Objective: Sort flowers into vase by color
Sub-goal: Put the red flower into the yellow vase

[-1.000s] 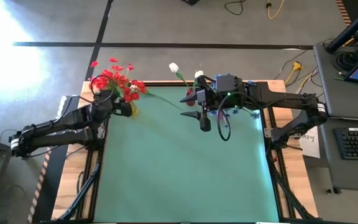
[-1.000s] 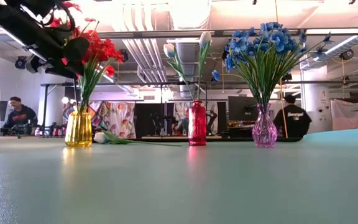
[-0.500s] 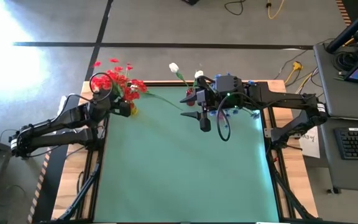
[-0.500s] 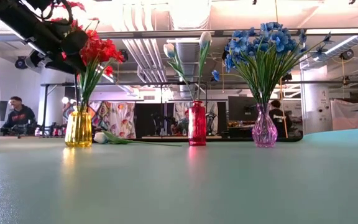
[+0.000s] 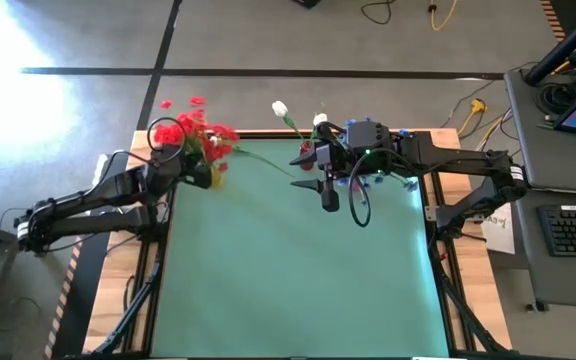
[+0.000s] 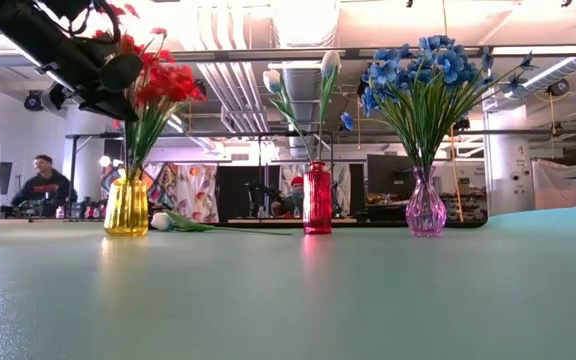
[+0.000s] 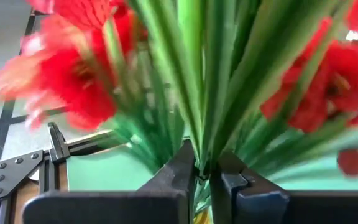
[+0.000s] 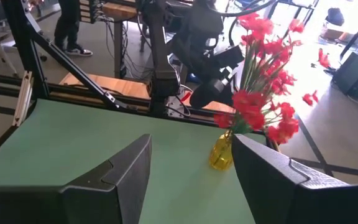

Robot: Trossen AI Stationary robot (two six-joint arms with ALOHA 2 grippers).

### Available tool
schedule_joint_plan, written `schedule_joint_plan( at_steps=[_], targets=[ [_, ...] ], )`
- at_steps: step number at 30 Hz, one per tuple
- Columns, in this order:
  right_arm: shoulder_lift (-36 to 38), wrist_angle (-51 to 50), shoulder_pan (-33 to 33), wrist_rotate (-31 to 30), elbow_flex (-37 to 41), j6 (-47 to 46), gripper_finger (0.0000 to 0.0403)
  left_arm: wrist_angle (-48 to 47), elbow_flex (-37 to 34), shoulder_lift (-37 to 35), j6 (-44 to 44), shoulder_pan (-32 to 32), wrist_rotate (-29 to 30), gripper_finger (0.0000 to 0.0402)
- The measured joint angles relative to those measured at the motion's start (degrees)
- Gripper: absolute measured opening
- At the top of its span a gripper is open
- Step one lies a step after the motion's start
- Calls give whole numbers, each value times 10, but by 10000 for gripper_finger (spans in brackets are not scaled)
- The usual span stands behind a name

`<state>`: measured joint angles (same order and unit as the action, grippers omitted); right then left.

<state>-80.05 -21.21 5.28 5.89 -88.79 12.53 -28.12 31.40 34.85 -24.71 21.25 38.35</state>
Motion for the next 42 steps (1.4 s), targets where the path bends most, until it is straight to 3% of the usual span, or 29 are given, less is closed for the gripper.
schedule_joint_plan(
  at_steps=[26, 42],
  targets=[
    [0, -1, 0, 0, 7, -5, 215, -19, -6, 91, -41, -5, 27, 18],
    [0, 1, 0, 0, 7, 1, 215, -49, 7, 88, -43, -40, 12, 148]
  ],
)
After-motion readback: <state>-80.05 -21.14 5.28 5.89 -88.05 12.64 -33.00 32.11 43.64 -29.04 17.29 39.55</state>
